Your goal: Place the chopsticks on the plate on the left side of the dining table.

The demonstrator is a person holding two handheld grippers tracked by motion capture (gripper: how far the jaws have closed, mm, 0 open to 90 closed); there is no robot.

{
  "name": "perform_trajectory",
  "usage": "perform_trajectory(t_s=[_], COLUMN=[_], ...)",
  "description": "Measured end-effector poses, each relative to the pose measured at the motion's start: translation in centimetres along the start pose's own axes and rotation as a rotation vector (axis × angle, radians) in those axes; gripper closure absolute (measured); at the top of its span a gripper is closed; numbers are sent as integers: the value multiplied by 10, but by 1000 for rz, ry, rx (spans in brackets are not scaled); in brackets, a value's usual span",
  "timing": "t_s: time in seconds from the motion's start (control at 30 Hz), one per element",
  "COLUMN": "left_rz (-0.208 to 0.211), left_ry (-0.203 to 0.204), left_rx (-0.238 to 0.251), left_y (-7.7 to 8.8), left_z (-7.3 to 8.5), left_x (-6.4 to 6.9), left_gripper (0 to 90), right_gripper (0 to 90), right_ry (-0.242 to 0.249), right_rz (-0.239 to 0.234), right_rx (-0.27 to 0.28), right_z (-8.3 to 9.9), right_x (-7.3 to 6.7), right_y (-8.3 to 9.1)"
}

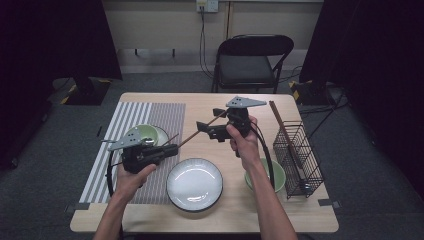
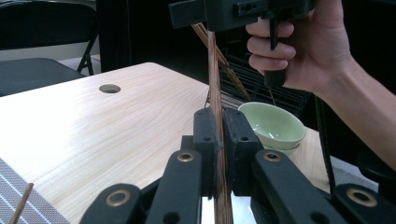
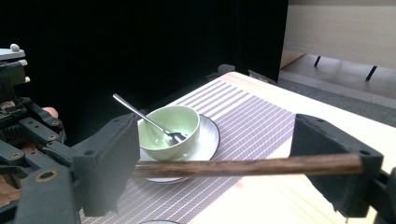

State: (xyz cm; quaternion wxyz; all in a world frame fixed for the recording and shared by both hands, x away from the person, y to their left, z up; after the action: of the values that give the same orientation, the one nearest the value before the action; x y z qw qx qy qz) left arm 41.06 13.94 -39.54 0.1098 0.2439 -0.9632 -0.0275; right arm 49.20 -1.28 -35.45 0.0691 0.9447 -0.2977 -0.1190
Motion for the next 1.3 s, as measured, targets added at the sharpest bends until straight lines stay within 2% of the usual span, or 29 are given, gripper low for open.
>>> perform_trajectory(t_s=[0.13,0.27,0.37,0.47,0.53,0.6,0.63,0.7,0.83,1.0,1.17,1.3], left_rz=[10,-1,-9,-35,-40,-55,-61,-74,-102,-126,-147,-165], left_ry=[1,-17,-12,-22,-9,-17,-6,-18,-16,1,21,36], left_rx=[6,-11,-12,-19,-6,-11,-13,-21,-23,-36,-46,-56], left_y=[1,4,7,15,20,25,28,33,43,53,60,62], left_z=[-2,1,5,6,6,7,7,9,11,17,28,36], left_x=[2,0,-3,-8,-11,-15,-17,-21,-28,-36,-44,-51], left_gripper=[845,845,845,845,845,845,845,845,845,845,845,845], right_gripper=[154,154,154,155,155,156,156,155,155,156,158,166], right_ry=[0,-14,-13,-1,6,16,21,31,36,42,43,22], right_rz=[9,17,22,19,26,32,36,37,27,22,-7,-8], right_rx=[6,11,12,5,4,-5,-6,-22,-38,-77,-121,-163], right_z=[-1,-2,-3,-2,-2,0,1,5,13,28,43,57], right_x=[2,5,5,3,3,3,3,4,4,1,-1,0], right_y=[2,4,3,1,0,-1,-2,-4,-8,-18,-30,-38])
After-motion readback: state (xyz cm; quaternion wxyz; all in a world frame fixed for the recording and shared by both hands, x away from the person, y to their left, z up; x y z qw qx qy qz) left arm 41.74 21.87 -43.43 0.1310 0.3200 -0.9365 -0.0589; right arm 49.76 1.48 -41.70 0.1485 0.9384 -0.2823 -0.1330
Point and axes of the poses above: each handheld gripper's, and its own axes: y roughly backward along the jaws, z roughly out of its underside, x roughly to its right, the point moved 9 cm from there along -y, roughly forward along the jaws, and after that the axes turned 6 degrees about x, right-handed, at the moved point
